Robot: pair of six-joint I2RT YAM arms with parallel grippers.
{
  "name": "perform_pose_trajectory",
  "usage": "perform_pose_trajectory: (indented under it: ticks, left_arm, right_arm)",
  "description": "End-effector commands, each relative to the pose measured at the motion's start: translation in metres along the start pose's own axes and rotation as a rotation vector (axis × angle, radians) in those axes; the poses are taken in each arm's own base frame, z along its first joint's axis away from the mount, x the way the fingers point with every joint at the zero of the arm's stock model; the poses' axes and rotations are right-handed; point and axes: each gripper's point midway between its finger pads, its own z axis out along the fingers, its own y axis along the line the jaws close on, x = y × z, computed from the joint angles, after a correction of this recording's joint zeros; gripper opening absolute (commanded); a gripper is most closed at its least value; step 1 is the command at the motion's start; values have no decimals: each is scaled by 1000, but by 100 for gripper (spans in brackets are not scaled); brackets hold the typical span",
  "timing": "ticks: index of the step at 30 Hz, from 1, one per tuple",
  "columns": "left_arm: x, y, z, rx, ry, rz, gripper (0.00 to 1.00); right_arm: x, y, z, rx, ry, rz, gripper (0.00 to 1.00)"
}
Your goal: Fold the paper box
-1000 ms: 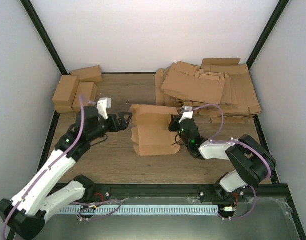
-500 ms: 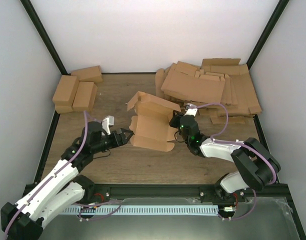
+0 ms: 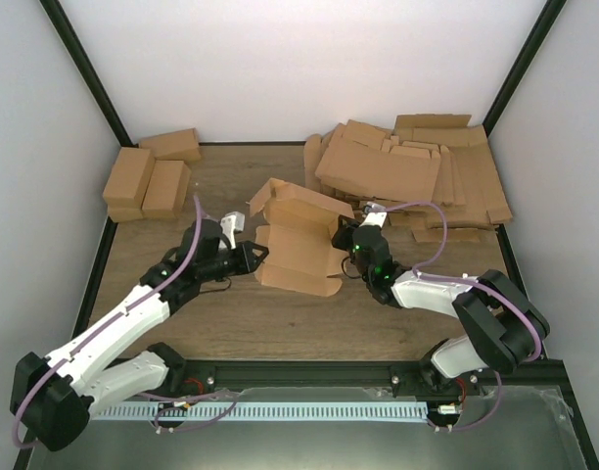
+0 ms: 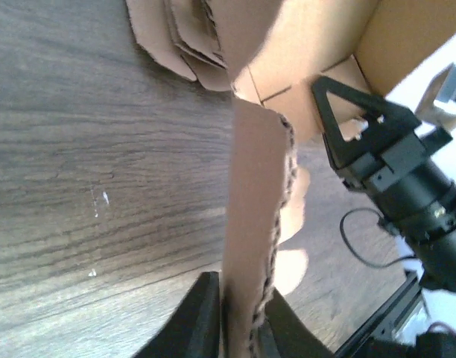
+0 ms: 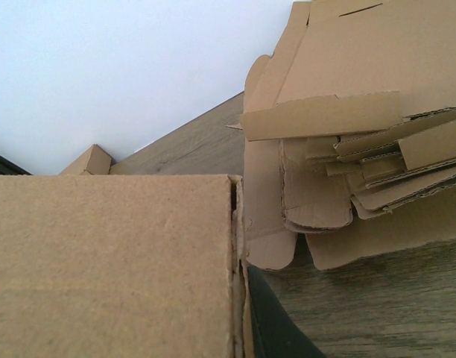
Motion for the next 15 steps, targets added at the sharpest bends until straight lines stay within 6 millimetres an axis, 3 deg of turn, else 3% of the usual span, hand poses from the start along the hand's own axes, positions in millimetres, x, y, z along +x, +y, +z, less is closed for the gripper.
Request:
perform_pose_trajectory:
  ticks: [1, 3, 4, 5, 8, 9, 11, 15]
  left_arm:
    - [-16, -4, -1, -64, -35, 71, 5]
    - [-20, -3, -2, -113, -22, 104, 4]
    - [-29, -7, -6, -136, -28, 126, 4]
    - [-28, 0, -7, -188, -5, 139, 4]
    - [-42, 1, -16, -299, 25, 188, 4]
    - [-44, 2, -17, -325, 43, 205, 4]
    - [-41, 14, -22, -414, 101, 231, 4]
    - [-32, 30, -26, -522, 219, 268, 4]
  right_arm:
    - [-10, 9, -1, -31, -29, 33, 2]
    - [-4, 13, -2, -59, 0, 27, 12]
    - [1, 16, -2, -77, 25, 22, 20]
    - [8, 20, -2, -100, 62, 20, 28]
    - [40, 26, -11, -183, 209, 53, 71]
    - [53, 26, -16, -194, 257, 68, 80]
    - [74, 29, -28, -232, 342, 72, 88]
    - [111, 27, -50, -280, 512, 50, 90]
